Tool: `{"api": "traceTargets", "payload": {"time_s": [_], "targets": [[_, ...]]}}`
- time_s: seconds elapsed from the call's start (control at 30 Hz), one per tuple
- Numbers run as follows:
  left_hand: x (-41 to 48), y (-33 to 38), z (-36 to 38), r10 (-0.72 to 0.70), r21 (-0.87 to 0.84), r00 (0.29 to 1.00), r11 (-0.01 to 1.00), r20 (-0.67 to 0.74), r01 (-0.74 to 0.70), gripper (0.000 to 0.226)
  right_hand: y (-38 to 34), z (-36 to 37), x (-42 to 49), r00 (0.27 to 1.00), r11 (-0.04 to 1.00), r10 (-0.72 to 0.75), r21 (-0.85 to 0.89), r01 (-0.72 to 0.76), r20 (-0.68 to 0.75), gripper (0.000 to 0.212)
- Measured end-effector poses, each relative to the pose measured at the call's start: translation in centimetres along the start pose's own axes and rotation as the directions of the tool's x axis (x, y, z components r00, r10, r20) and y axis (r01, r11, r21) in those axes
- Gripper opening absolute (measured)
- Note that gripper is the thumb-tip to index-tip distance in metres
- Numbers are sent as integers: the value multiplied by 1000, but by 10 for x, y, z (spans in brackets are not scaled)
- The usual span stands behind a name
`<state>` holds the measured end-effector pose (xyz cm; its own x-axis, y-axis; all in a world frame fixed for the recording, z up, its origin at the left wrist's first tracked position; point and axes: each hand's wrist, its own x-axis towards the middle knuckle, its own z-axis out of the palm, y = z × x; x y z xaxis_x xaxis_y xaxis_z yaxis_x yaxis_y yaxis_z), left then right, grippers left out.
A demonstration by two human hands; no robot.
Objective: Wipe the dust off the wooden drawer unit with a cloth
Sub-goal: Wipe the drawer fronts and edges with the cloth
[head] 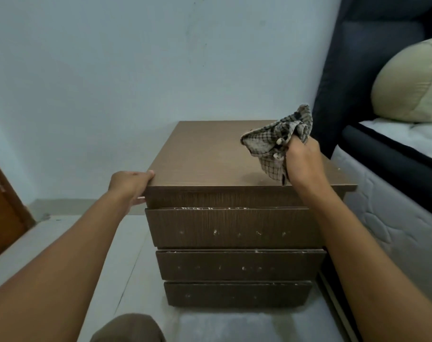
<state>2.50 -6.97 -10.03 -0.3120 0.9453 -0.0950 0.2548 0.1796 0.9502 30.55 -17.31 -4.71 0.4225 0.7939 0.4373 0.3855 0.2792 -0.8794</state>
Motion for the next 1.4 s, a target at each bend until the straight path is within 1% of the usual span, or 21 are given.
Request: {"api": "traceTargets", "payload": {"time_s": [0.07,0.17,0.27,0.33,0.43,0.5,0.53,0.63,0.73,0.77,0.87,0.93,1.03,1.07,1.13,1.17,1.27,1.33,1.4], "targets": [[-11,-16,2,52,-67,997,996,-60,-56,19,4,-11,-16,999,998,9,59,-8,-32,30],[-26,-41,5,82,-132,988,986,-133,-100,32,12,-28,-39,994,992,62,117,-51,-90,31],[-40,-61,13,103,-175,981,976,-165,-132,39,25,-46,-58,957,981,131,174,-86,-260,34],[-44,-75,19,94,-214,978,968,-186,-133,39,36,-56,-70,895,959,203,264,-101,-397,34],[-46,-95,23,71,-213,975,970,-212,-117,38,48,-66,-87,771,934,288,345,-95,-568,27],[-44,-101,25,77,-211,973,969,-220,-125,37,58,-69,-91,703,932,331,336,-138,-629,22],[-43,-102,25,82,-209,972,969,-219,-129,34,65,-68,-90,691,931,345,324,-167,-635,23],[-36,-107,22,94,-220,974,965,-206,-140,28,83,-58,-78,719,921,387,277,-273,-578,21],[-29,-113,18,115,-234,981,960,-158,-150,36,95,-34,-60,787,926,378,194,-325,-487,24],[-28,-115,17,123,-239,981,958,-150,-156,36,104,-23,-53,806,933,359,151,-327,-471,29],[-23,-120,16,143,-251,980,952,-139,-174,39,133,6,-42,840,948,291,22,-316,-458,60],[-20,-121,14,137,-277,983,946,-120,-165,39,145,28,-47,875,943,290,-40,-330,-388,64],[-19,-122,12,118,-314,989,939,-88,-140,37,128,64,-68,916,941,268,-120,-315,-299,69],[-20,-121,11,115,-323,990,937,-79,-135,37,122,75,-76,934,942,233,-175,-286,-271,67],[-21,-120,9,115,-332,991,934,-66,-130,36,105,97,-89,973,943,94,-294,-156,-213,62],[-21,-120,8,113,-329,992,936,-63,-127,35,93,108,-95,983,944,36,-316,-92,-180,61],[-23,-119,5,94,-332,995,938,-39,-102,32,67,143,-103,986,926,-162,-354,135,-47,72],[-22,-120,1,76,-343,997,936,-4,-73,30,56,166,-105,977,910,-212,-355,212,39,72],[-20,-120,-3,54,-362,998,932,45,-34,29,47,186,-109,973,918,-211,-322,229,92,71]]}}
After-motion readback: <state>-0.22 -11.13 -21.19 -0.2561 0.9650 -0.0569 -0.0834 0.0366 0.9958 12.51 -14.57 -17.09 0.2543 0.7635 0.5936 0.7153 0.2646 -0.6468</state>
